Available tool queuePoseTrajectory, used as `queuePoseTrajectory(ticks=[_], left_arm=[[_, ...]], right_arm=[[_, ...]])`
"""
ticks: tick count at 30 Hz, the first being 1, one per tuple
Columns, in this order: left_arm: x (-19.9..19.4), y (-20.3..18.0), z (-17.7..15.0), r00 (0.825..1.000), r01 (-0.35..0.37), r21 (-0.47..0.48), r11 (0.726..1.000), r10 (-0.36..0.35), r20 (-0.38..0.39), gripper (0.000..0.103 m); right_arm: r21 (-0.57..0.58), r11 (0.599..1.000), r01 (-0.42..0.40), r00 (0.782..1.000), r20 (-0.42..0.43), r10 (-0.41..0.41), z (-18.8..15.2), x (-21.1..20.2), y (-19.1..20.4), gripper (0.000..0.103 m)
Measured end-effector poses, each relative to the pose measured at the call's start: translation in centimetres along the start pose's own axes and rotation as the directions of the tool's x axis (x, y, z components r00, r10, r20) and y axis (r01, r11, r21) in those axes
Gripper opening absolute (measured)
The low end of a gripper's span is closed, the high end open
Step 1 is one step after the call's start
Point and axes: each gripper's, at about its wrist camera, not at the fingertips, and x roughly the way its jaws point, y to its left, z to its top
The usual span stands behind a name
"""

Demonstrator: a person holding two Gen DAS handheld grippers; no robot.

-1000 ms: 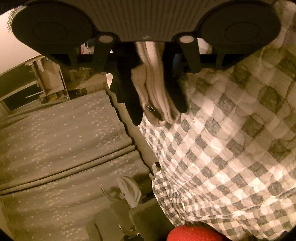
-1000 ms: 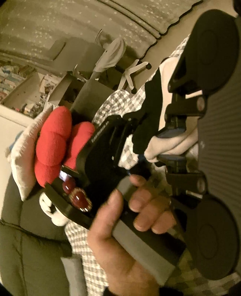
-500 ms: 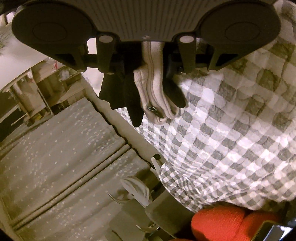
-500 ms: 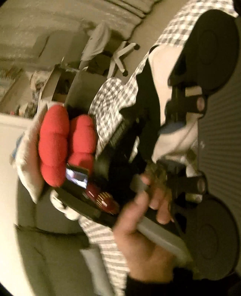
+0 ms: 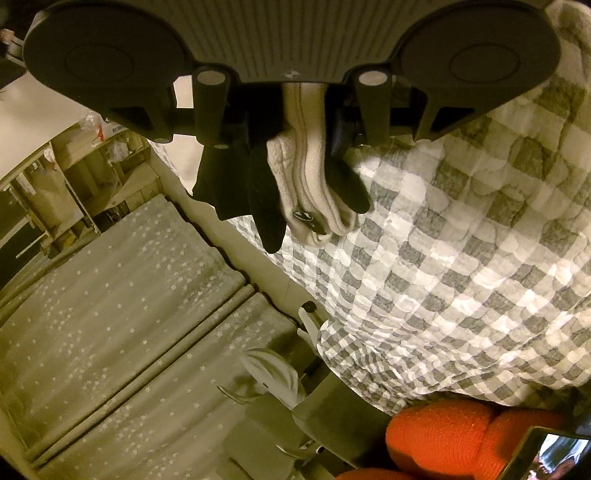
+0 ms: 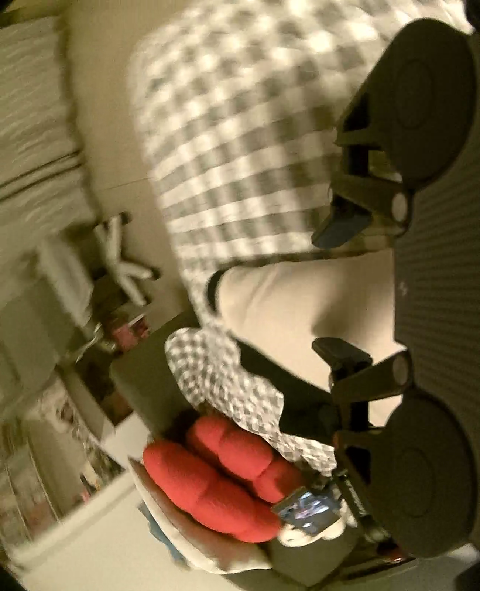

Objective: Fold clothes
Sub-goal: 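Hold the folded sweatshirt clamped in both grippers above the bed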

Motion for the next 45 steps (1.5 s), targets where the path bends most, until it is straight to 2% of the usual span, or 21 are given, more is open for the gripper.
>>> queuePoseTrajectory(ticks=[3, 5, 10, 18, 20, 22, 27, 30, 37, 45], left_arm=[[0.1, 0.6, 0.1, 1.0, 0.017, -0.035, 0.999, -0.017, -0.011, 0.037], [0.2, 1.0, 0.2, 0.999, 0.03, -0.064, 0.997, -0.031, -0.021, 0.038], [0.4, 1.2, 0.1, 0.999, 0.035, -0.07, 0.997, -0.037, -0.029, 0.039], [0.4, 1.2, 0.1, 0.999, 0.033, -0.065, 0.997, -0.035, -0.03, 0.04], [0.4, 1.0, 0.0, 0.999, 0.029, -0.057, 0.998, -0.03, -0.029, 0.04], [0.4, 0.9, 0.0, 0.999, 0.023, -0.049, 0.999, -0.025, -0.027, 0.04], [0.3, 0.1, -0.2, 1.0, -0.008, -0.025, 1.0, 0.007, -0.023, 0.04], [0.1, -0.3, -0.3, 0.999, -0.028, 0.0, 1.0, 0.028, -0.018, 0.04], [-0.3, -1.8, -0.6, 0.997, -0.076, 0.074, 0.994, 0.075, 0.006, 0.034], [-1.3, -3.5, -0.6, 0.991, -0.129, 0.137, 0.982, 0.122, 0.052, 0.032]], right_arm=[[0.12, 0.991, -0.054, 0.998, -0.025, 0.058, -0.2, 0.7, -1.6, 0.063], [0.16, 0.984, -0.078, 0.996, -0.031, 0.084, -0.3, 1.3, -2.1, 0.065], [0.198, 0.973, -0.115, 0.991, -0.04, 0.125, -0.5, 2.3, -2.8, 0.067], [0.146, 0.986, -0.086, 0.996, -0.021, 0.09, -0.6, 2.8, -1.6, 0.068], [0.128, 0.989, -0.076, 0.997, -0.015, 0.078, -0.7, 2.7, -1.3, 0.065], [0.11, 0.992, -0.065, 0.998, -0.01, 0.067, -0.8, 2.6, -0.9, 0.058], [0.065, 0.997, -0.038, 0.999, 0.006, 0.037, -1.0, 2.4, 0.1, 0.046], [0.032, 0.999, -0.019, 1.0, 0.018, 0.019, -1.2, 2.2, 0.8, 0.043], [-0.038, 0.999, 0.019, 0.999, 0.048, -0.017, -1.4, 1.8, 2.4, 0.041], [-0.082, 0.996, 0.016, 0.998, 0.06, -0.011, -1.6, 1.3, 3.2, 0.041]])
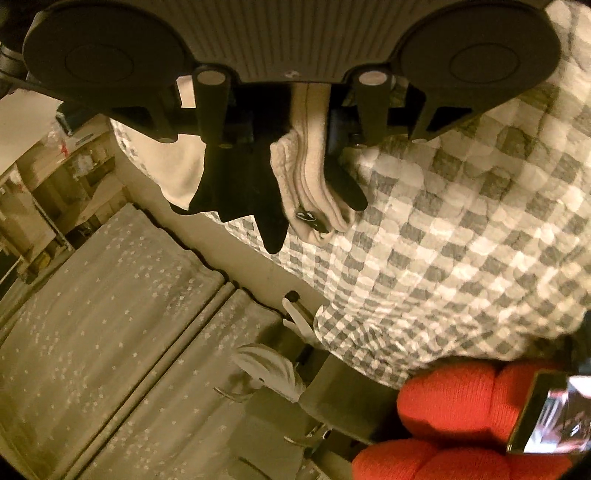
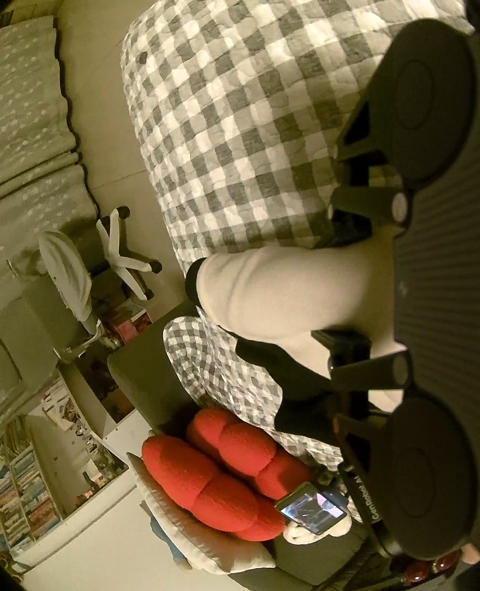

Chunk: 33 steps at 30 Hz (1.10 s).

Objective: Fold clothes
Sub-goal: 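Hold the folded sweatshirt clamped in both grippers above the bed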

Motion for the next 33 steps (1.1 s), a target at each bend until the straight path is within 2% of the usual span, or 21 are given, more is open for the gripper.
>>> queuePoseTrajectory(ticks=[5, 14, 21, 33], left_arm=[[-0.6, -0.5, 0.2, 0.999, -0.029, 0.032, 0.999, 0.028, 0.018, 0.032], [-0.4, -0.7, -0.1, 0.998, -0.058, 0.063, 0.996, 0.057, 0.01, 0.032], [0.0, -0.5, -0.3, 0.998, -0.067, 0.067, 0.995, 0.067, -0.001, 0.033], [0.4, 0.4, -0.2, 0.998, -0.052, 0.03, 0.998, 0.053, -0.02, 0.034]], right_arm=[[-0.018, 1.0, -0.004, 1.0, -0.001, 0.004, -0.1, 0.1, 0.5, 0.041], [0.035, 0.999, -0.017, 0.999, -0.044, 0.019, -0.1, 0.7, -0.6, 0.042], [0.1, 0.994, -0.039, 0.996, -0.073, 0.047, -0.1, 1.2, -1.8, 0.052], [0.198, 0.975, -0.098, 0.989, -0.094, 0.118, 0.9, 2.6, -3.5, 0.06]])
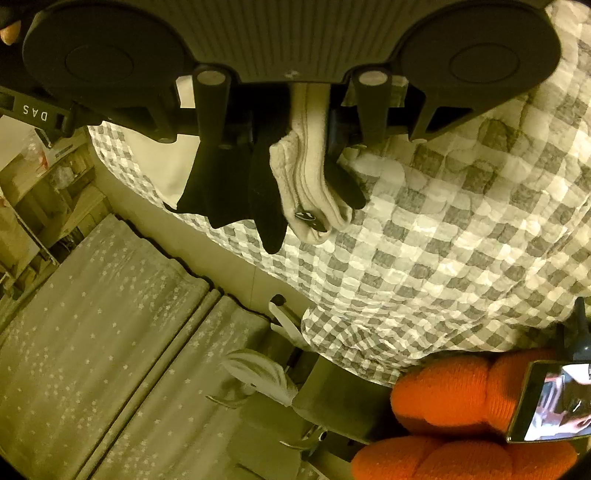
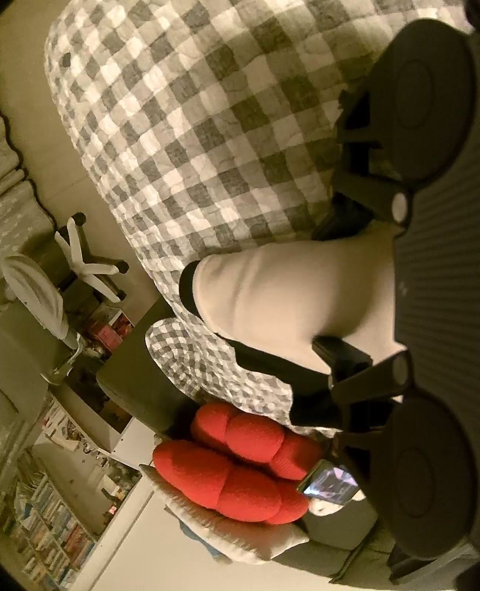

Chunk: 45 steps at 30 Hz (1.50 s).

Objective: Fold clothes
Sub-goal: 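Hold the folded sweatshirt clamped in both grippers above the bed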

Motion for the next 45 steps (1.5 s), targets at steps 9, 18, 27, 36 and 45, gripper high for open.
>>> queuePoseTrajectory(ticks=[9, 18, 27, 36, 45], left_arm=[[0.1, 0.1, -0.1, 1.0, 0.003, -0.003, 1.0, -0.003, -0.002, 0.036], [0.4, 0.4, 0.0, 1.0, 0.018, -0.007, 1.0, -0.018, -0.009, 0.042], [0.9, 0.8, -0.1, 0.999, 0.05, -0.011, 0.999, -0.05, -0.007, 0.045], [0.7, 0.6, -0.2, 0.999, 0.054, -0.006, 0.999, -0.054, 0.007, 0.035], [-0.6, 0.1, 0.0, 0.998, 0.041, -0.01, 0.999, -0.04, 0.041, 0.031]], right_arm=[[-0.053, 0.998, 0.033, 0.999, 0.021, -0.032, -0.3, 0.6, 0.9, 0.056], [-0.091, 0.994, 0.066, 0.997, 0.039, -0.063, -0.9, 0.5, 1.7, 0.052], [-0.123, 0.989, 0.085, 0.996, 0.047, -0.08, -1.1, 0.6, 2.1, 0.052], [-0.206, 0.969, 0.136, 0.989, 0.086, -0.12, -1.8, 0.3, 3.6, 0.044], [-0.257, 0.957, 0.138, 0.987, 0.121, -0.109, -2.2, -0.9, 4.6, 0.041]])
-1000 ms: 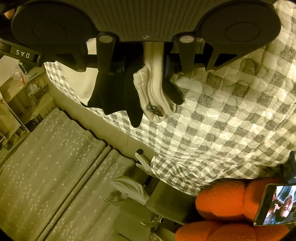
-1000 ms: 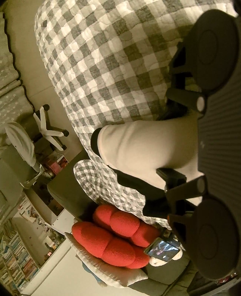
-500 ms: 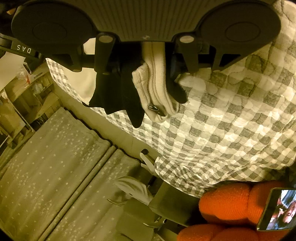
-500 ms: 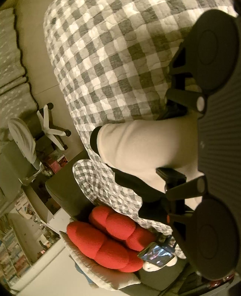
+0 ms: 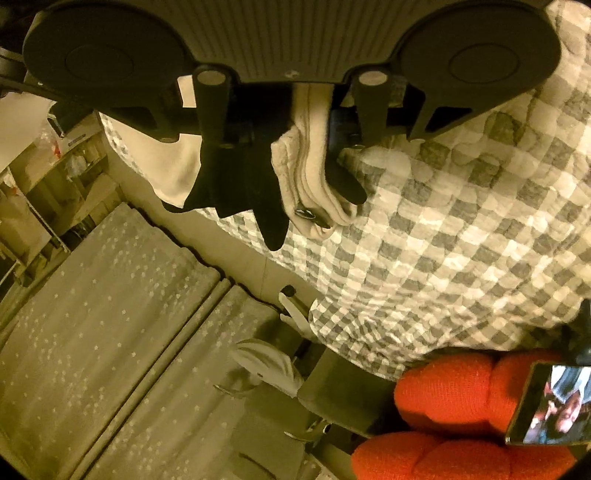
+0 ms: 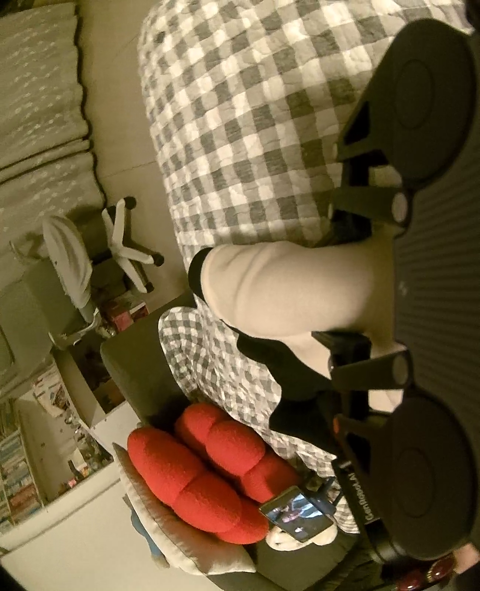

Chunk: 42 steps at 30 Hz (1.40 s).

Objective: Fold clothes
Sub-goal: 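Hold the folded sweatshirt clamped in both grippers above the bed, then carry the folded sweatshirt with both grippers toward the grey towel by the sofa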

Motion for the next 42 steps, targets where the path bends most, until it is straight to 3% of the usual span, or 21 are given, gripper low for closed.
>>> queuePoseTrajectory(ticks=[11, 24, 33, 42], left_arm=[[-1.1, -1.0, 0.3, 0.999, -0.048, 0.017, 0.999, 0.048, 0.016, 0.031], [-6.2, -7.1, 0.7, 0.992, -0.086, 0.093, 0.992, 0.077, 0.096, 0.031], [-11.9, -9.1, -1.4, 0.973, -0.175, 0.145, 0.974, 0.149, 0.178, 0.031], [-17.2, -10.9, -5.8, 0.955, -0.243, 0.229, 0.943, 0.191, 0.229, 0.031]], right_arm=[[-0.019, 1.0, -0.005, 1.0, -0.001, 0.005, -0.2, -0.7, 0.7, 0.04], [-0.025, 0.999, -0.021, 0.992, 0.12, 0.024, 0.5, -7.6, 1.0, 0.04], [-0.102, 0.993, -0.062, 0.986, 0.146, 0.077, -2.0, -12.3, 2.5, 0.04], [-0.18, 0.979, -0.092, 0.979, 0.164, 0.122, -5.4, -16.5, 3.9, 0.04]])
